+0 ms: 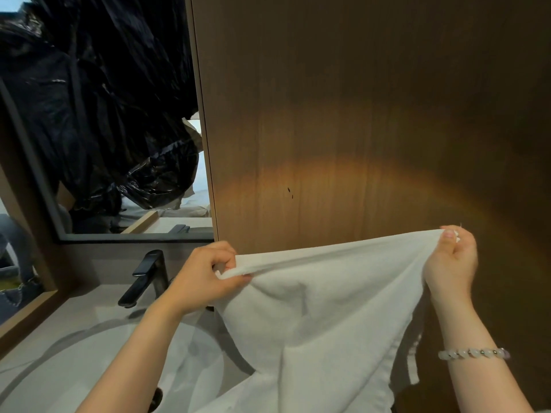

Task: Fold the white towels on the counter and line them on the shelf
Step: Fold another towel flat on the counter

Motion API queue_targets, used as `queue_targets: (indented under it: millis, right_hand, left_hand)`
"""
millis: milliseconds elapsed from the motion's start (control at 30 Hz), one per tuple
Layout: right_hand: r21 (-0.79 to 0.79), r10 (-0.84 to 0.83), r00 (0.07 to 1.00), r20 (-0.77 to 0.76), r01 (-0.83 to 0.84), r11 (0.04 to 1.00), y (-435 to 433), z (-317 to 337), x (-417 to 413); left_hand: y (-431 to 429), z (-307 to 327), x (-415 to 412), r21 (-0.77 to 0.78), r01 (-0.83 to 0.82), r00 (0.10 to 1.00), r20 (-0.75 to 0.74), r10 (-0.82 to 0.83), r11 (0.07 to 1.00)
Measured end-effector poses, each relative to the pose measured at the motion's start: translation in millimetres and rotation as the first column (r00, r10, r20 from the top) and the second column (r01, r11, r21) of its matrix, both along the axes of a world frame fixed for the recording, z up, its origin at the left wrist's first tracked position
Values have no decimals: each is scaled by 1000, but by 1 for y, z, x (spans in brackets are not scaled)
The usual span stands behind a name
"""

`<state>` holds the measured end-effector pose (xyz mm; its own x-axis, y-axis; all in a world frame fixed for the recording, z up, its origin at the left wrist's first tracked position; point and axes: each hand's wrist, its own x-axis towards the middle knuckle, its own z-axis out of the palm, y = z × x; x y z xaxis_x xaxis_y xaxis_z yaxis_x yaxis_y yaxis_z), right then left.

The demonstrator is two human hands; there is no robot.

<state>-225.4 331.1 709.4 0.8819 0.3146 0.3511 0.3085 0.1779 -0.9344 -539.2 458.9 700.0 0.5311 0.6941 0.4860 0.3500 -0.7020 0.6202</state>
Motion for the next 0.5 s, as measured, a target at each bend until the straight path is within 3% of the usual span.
queue_targets:
  millis: [133, 367, 500]
  right_hand:
    - [-10, -15, 1000, -11, 15, 1000, -3, -3, 8]
    - [4, -38, 999, -34, 38, 999, -6, -10, 20]
    - [-1, -45, 998, -34, 45, 999, -11, -9, 25]
  left_hand:
    - [-6, 4, 4, -61, 88, 995, -33, -90, 994]
    - [-4, 3, -5, -76, -24, 961, -278, 2, 997]
    - [-5, 12, -11, -68, -86, 972, -225, 69, 994]
